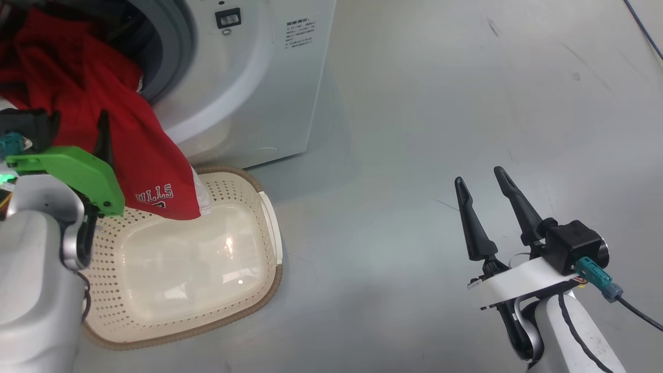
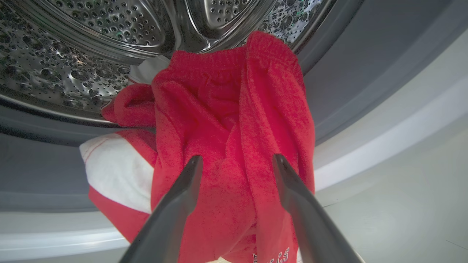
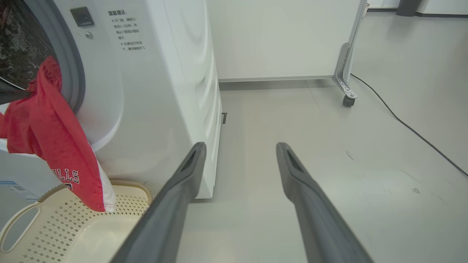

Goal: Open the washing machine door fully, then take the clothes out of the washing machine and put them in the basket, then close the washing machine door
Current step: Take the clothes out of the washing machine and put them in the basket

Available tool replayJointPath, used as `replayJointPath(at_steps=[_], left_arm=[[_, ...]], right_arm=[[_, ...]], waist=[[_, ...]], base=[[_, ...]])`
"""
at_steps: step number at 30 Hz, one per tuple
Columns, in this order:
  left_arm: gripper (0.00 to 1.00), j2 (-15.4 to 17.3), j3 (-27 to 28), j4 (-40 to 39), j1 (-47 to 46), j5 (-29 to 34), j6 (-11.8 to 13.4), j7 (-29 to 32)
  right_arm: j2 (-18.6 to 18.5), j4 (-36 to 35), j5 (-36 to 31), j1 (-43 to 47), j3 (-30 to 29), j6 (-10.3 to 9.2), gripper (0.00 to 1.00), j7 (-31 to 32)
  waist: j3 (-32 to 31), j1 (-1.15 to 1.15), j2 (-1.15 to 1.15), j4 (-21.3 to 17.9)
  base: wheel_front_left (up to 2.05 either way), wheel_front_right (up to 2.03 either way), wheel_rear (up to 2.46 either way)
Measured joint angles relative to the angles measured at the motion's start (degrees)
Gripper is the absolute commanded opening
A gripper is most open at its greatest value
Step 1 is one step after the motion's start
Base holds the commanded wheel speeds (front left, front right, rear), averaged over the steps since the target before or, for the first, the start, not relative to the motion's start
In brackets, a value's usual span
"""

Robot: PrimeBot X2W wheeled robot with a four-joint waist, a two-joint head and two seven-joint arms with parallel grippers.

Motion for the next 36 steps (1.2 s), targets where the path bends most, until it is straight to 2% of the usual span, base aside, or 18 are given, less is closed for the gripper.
replayJointPath(at_steps=[11,19,20,21,29,36], left_arm=[[1.0,1.5,1.5,6.1,-4.9,-0.5,0.1,6.2],[1.0,1.8,2.9,10.4,-7.8,-1.2,1.6,9.2],[0.94,1.8,2.9,11.2,-8.1,-1.3,1.6,9.8],[0.0,1.8,2.9,11.6,-8.2,-1.4,1.6,9.8],[0.0,1.3,1.8,12.8,-8.6,-1.6,1.5,9.8],[0.0,0.6,1.7,11.7,-8.6,-1.3,1.5,5.0]], right_arm=[[0.1,0.6,1.7,-1.0,1.0,0.34,1.0,0.0],[0.2,0.8,2.3,-1.2,1.2,0.33,1.0,0.0],[0.2,0.8,2.3,-1.3,1.2,0.32,1.0,0.0],[0.2,0.8,2.3,-1.4,1.2,0.32,1.0,0.0],[0.2,1.0,2.4,-1.7,1.0,0.24,1.0,0.0],[0.2,1.0,2.4,-1.7,0.5,0.14,1.0,0.0]], waist=[[1.7,0.0,0.0,-2.9],[1.8,0.0,0.0,-3.9],[1.7,0.0,0.0,-3.9],[1.7,0.0,0.0,-4.0],[1.2,0.0,0.0,-3.8],[0.8,0.0,0.0,-3.1]], base=[[0.0,0.0,0.0],[0.0,0.0,0.0],[0.0,0.0,0.0],[0.0,0.0,0.0],[0.0,0.0,0.0],[0.0,0.0,0.0]])
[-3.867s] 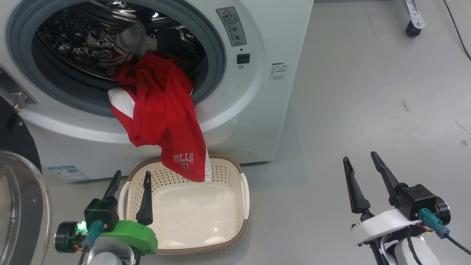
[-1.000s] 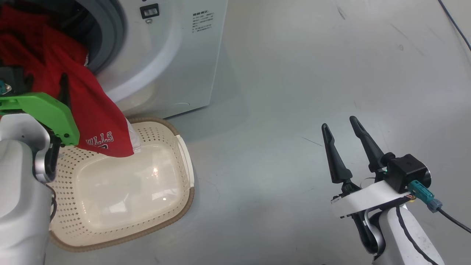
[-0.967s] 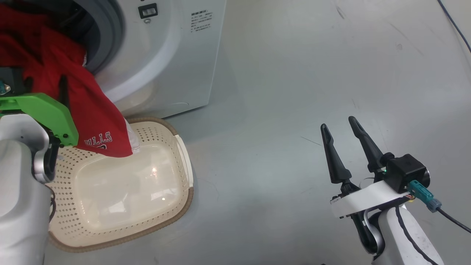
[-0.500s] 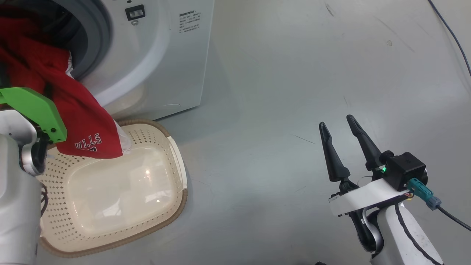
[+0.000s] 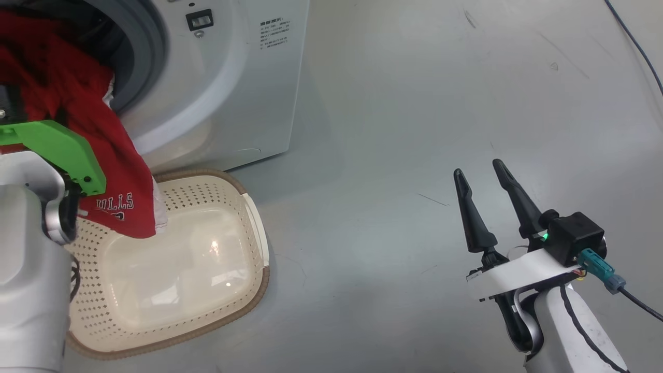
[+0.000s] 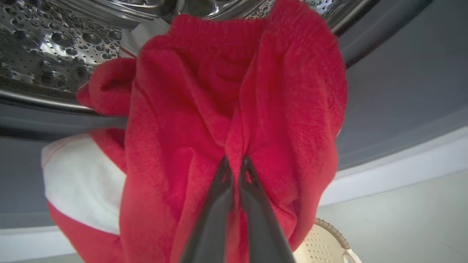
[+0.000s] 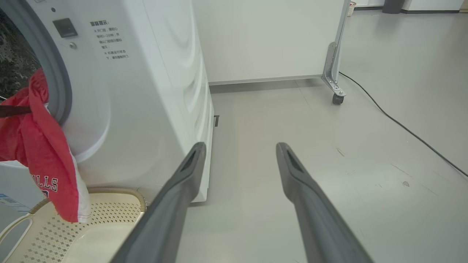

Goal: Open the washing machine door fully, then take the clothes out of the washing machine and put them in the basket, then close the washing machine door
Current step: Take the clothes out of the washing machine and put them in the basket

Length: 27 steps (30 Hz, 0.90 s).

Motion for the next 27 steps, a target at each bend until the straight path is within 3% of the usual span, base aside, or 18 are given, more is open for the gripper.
replayJointPath(at_steps=[3,27], left_arm=[[0.0,-1.4,-0.1,-1.5,0.0,0.2,0.0,-3.1],[0.0,-7.4,-1.0,-16.5,10.6,3.1,1.0,-26.6]], right_arm=[[0.0,0.0,-0.1,0.0,-0.9,-0.85,1.0,0.0],[-1.0,-0.2,-2.8,1.4,-3.0,-0.86,1.0,0.0]], waist=[[-0.2,0.0,0.0,0.7],[-4.7,0.0,0.0,8.1]], base=[[0.0,0.0,0.0],[0.0,0.0,0.0]])
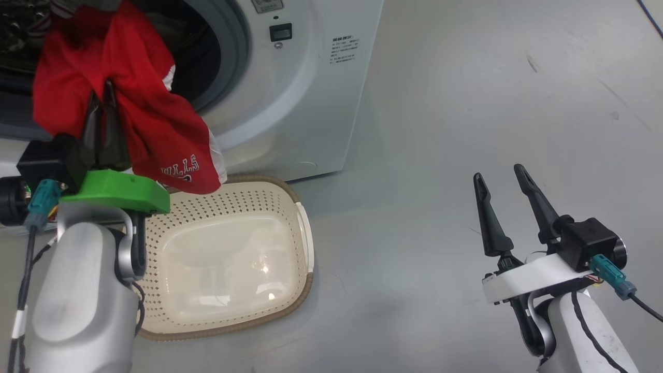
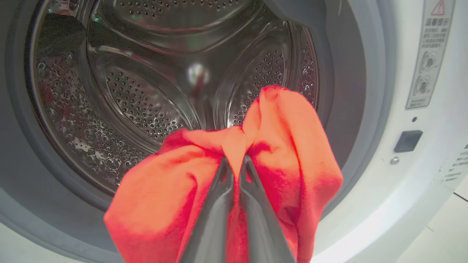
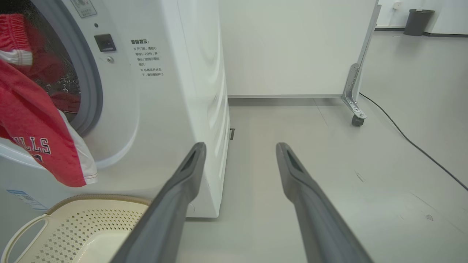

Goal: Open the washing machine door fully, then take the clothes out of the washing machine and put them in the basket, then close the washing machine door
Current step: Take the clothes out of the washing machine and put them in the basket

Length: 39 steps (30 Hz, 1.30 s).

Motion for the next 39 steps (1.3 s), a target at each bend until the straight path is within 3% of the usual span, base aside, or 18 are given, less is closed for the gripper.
replayJointPath(at_steps=[8,16,25,39], left_arm=[[0.0,-1.3,-2.1,-5.5,7.4,0.8,0.5,0.0],[0.0,-2.6,-4.6,-6.2,15.7,0.2,0.5,0.1],[0.0,-2.6,-7.1,-2.9,21.2,-1.2,0.5,2.7],[0.0,-2.6,-7.1,5.7,19.0,-2.5,0.5,6.6]], right_arm=[[-0.3,0.1,-0.6,1.1,0.2,0.01,1.0,0.0],[-0.5,0.4,-1.0,1.8,0.8,0.02,1.0,0.0],[-0.2,0.4,-1.0,1.8,2.5,0.11,1.0,0.0],[0.0,-1.0,-0.7,1.0,3.3,0.59,1.0,0.0]], waist=[[-2.2,0.0,0.0,2.2],[-3.4,0.0,0.0,3.6],[-3.2,0.0,0.0,2.9],[1.6,0.0,0.0,-1.1]], base=[[0.0,0.0,0.0],[0.0,0.0,0.0],[0.0,0.0,0.0],[0.0,0.0,0.0]])
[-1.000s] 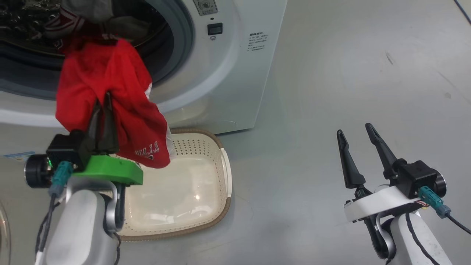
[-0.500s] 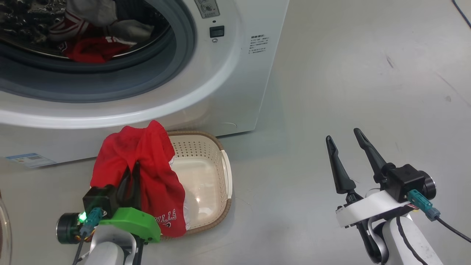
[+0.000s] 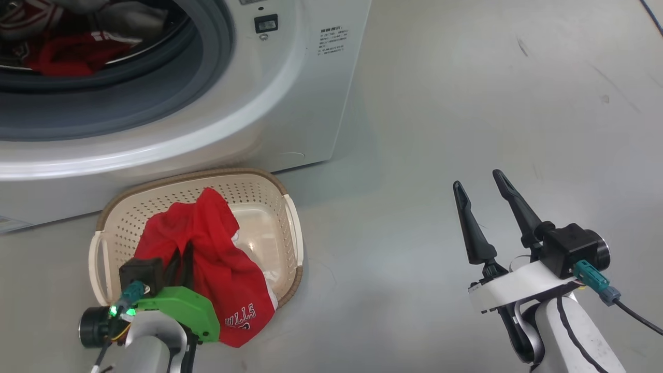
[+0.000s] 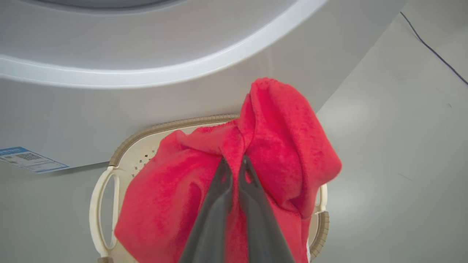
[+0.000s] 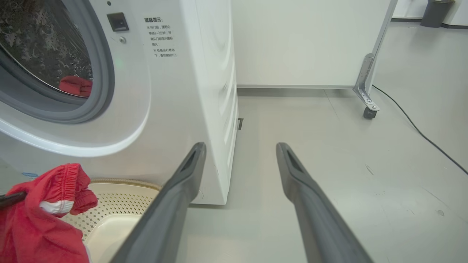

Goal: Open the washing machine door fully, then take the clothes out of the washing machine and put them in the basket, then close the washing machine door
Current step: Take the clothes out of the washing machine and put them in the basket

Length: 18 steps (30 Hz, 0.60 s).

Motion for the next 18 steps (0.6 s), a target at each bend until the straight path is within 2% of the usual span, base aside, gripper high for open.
replayJointPath(at_steps=[9,18], left_arm=[[0.0,0.2,1.9,6.9,-7.9,-0.9,0.5,2.9],[0.0,2.6,3.4,13.6,-15.2,-1.4,0.5,6.5]], right_arm=[[0.2,-1.6,1.2,-1.9,0.6,0.01,1.0,0.0],[0.7,-2.8,2.9,-4.8,1.9,0.03,1.0,0.0]], waist=[[4.9,0.0,0.0,-2.6],[11.1,0.0,0.0,-5.6]], base=[[0.0,0.0,0.0],[0.0,0.0,0.0]])
